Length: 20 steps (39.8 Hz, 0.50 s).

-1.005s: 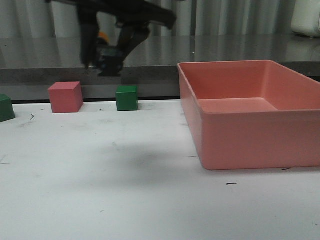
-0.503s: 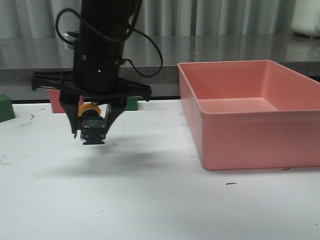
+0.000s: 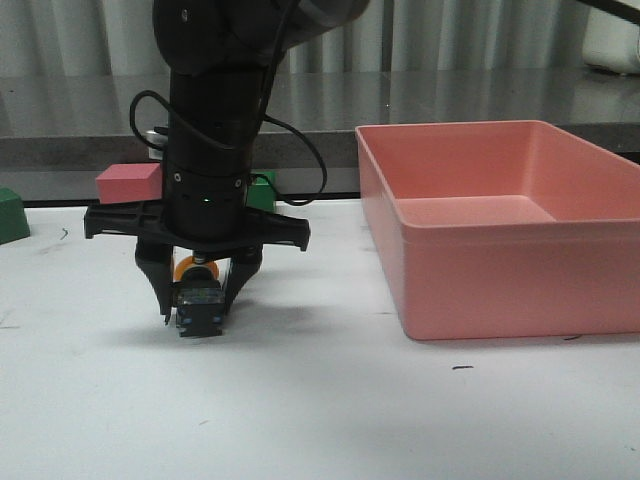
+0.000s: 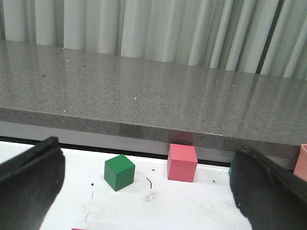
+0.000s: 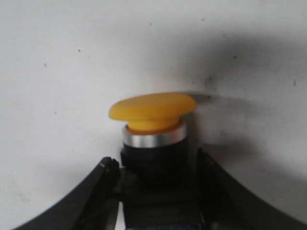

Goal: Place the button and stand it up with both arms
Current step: 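Lower the button onto the table and open the right gripper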

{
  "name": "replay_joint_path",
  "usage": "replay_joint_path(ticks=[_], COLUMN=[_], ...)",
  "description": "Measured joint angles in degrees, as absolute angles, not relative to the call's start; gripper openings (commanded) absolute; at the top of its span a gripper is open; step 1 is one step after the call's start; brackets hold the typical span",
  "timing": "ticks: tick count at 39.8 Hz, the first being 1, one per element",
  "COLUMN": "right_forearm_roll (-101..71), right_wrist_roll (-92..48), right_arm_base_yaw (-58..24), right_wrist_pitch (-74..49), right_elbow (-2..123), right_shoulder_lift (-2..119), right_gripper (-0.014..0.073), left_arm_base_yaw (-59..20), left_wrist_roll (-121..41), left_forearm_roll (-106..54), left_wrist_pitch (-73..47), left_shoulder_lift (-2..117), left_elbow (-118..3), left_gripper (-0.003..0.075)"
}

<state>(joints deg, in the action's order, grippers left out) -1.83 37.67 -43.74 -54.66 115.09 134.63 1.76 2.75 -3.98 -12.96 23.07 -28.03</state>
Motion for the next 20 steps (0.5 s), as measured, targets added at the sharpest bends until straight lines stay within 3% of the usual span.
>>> replay_joint_path(ticks=[16,20], right_forearm_roll=[0.00,0.00], right_wrist_roll=[37.67,37.67], right_arm_base_yaw=[-43.74,-43.74], right_wrist_pitch=[-54.66,-54.76], right_elbow=[115.63,115.66], right_shoulder_lift=[135.49,135.49], right_gripper=[0.0311,0.0374], left_arm_base_yaw=[1.76,1.76], left_wrist_roll=[2.75,2.75], left_forearm_roll=[-3.98,-3.98], left_wrist_pitch=[-13.20,-13.29], left_shoulder_lift=[23.07,23.07], left_elbow=[-28.03,-28.03], left_gripper=[0.0671,0.0671])
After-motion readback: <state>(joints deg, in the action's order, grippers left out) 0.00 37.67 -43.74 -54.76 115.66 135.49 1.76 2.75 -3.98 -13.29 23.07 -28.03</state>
